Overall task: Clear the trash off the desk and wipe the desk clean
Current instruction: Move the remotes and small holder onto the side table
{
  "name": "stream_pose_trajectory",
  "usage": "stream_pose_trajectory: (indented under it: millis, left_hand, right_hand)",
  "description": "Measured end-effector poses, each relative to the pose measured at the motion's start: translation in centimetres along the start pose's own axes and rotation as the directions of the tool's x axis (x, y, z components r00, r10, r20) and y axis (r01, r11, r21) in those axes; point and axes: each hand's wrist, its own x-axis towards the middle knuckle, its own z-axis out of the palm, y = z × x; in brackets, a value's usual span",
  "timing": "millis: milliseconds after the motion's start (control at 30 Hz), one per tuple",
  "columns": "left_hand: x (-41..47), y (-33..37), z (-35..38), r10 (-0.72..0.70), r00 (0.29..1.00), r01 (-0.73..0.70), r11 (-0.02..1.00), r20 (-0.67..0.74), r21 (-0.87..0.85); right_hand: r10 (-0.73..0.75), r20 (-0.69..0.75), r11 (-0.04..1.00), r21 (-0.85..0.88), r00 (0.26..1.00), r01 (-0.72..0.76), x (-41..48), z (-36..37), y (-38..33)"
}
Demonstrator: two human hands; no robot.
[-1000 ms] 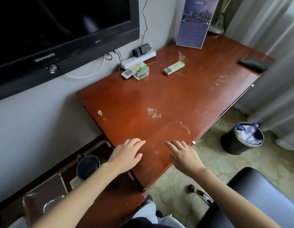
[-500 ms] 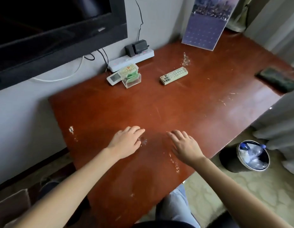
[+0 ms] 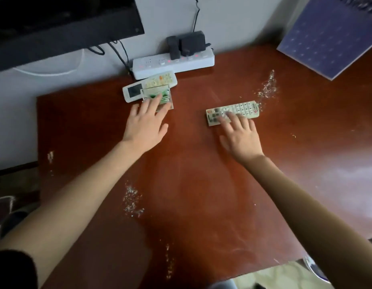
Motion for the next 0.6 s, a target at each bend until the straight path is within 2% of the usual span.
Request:
stream_pose_trajectory:
  millis: [100, 267, 433, 600]
  left_hand:
    - [3.2, -0.1, 0.0, -0.044, 0.999, 0.044, 0.999, 0.008, 0.015]
    - [5.7, -0.3, 0.3, -0.071, 0.992, 0.07, 0.997, 0.104, 0.014]
    - [6.0, -0.2, 0.3, -0.109, 0.992, 0.114, 0.99, 0.057, -0.085]
    - [4.3, -0.7, -0.2, -0.091, 0.992, 0.111, 0.961, 0.092, -0.254]
  right_hand:
    - [0.017, 0.119, 0.999, 0.028, 0.993, -0.02, 3.0, -0.2, 2.5]
    - [0.057, 0.247, 0.998, 0.005, 0.967, -0.06, 5.6, 0.3, 5.2]
    - [0.067, 0.19, 0.997, 0.037, 0.979, -0.075, 4.5, 0.6, 5.0]
    - [0.112, 0.144, 0.986, 0.109, 0.983, -0.128, 2.0, 0.5, 3.2]
